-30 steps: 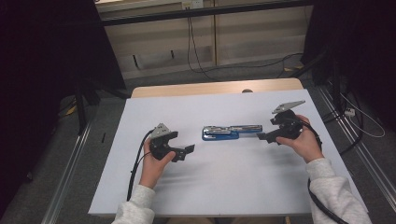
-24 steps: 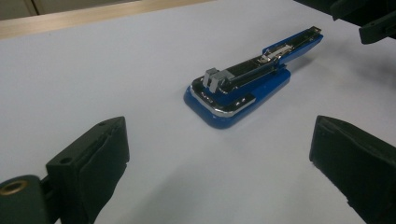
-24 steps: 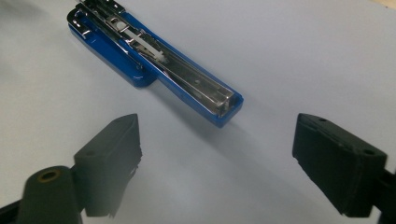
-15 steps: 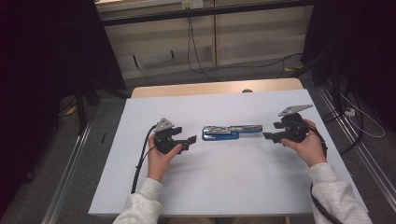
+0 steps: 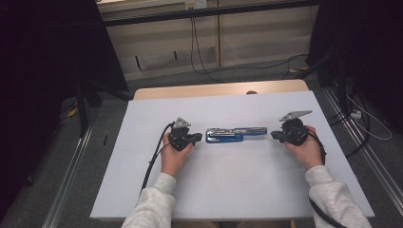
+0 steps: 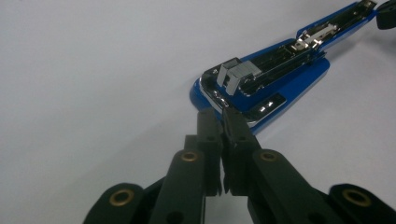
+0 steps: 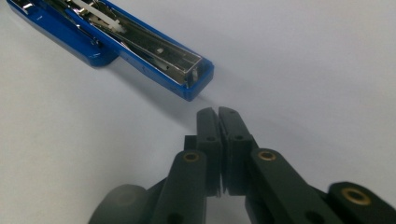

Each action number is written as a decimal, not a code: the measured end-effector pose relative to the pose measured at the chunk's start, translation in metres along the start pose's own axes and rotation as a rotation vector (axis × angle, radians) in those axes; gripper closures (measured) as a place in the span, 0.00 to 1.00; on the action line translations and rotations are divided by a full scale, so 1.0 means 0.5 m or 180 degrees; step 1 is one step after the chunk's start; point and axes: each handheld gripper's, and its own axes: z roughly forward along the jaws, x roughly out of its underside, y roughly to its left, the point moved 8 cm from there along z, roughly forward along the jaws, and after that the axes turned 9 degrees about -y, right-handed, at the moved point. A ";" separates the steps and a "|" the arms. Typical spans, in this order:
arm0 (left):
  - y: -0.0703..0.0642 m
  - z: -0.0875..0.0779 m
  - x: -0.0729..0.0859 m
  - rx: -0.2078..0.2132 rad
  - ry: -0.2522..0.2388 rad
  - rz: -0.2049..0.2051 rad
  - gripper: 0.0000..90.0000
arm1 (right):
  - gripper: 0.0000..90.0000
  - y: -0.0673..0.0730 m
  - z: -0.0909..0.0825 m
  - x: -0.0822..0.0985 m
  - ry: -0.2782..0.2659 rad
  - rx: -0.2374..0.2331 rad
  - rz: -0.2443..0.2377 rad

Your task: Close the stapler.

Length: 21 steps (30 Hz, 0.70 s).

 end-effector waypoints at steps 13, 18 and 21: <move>-0.007 0.037 0.012 -0.0015 0.0217 0.0135 0.98 | 1.00 0.020 0.033 0.002 0.0062 -0.0026 -0.0095; -0.005 0.041 0.015 -0.0027 0.0224 0.0098 0.98 | 0.98 0.027 0.039 -0.001 0.0079 0.0008 -0.0181; -0.005 0.043 0.015 -0.0040 0.0213 0.0098 0.98 | 0.98 0.025 0.037 -0.004 0.0036 0.0010 -0.0150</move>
